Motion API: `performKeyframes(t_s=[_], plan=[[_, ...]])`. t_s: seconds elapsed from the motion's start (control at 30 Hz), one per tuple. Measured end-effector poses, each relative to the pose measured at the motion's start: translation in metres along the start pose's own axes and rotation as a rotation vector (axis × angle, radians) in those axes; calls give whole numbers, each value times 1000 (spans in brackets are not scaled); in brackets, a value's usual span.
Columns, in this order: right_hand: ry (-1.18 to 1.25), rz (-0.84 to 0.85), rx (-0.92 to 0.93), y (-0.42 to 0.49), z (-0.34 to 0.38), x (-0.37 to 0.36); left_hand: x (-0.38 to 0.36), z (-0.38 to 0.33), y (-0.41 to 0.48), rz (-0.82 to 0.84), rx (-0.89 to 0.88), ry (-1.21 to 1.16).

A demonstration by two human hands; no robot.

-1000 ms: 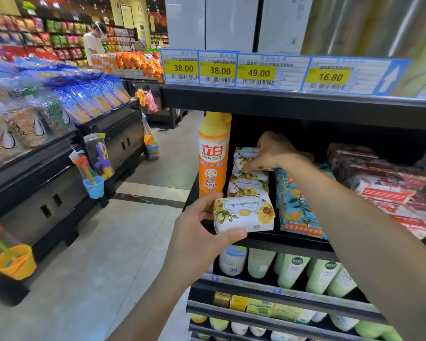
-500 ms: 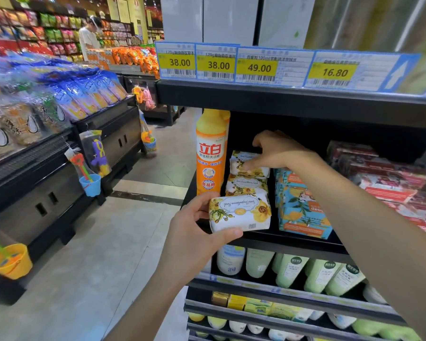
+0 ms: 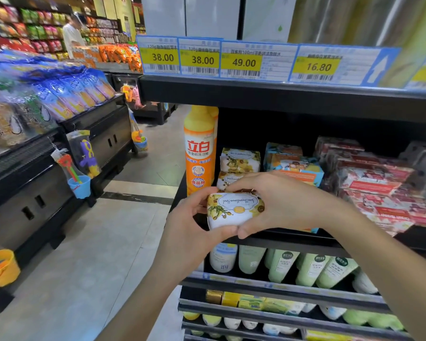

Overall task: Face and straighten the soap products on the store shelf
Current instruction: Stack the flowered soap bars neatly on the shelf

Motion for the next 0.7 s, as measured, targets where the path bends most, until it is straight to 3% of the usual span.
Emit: performKeyframes(t_s=[0.33, 0.53, 0.7], plan=[[75, 12, -25, 3, 5, 5, 5, 4, -6, -36, -25, 103], [34, -43, -164, 23, -15, 16, 12, 34, -12, -51, -10, 473], [28, -56, -248, 47, -30, 19, 4, 56, -7, 40, 20, 685]])
Point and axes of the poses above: each hand's wrist, its own y-axis towards the middle knuckle, its own x-axis out of the back of the hand, z = x × y, the point moved 2 cm from there along y, towards the middle knuckle, and after that the axes turned 10 degrees about z, right-handed, at the moved point
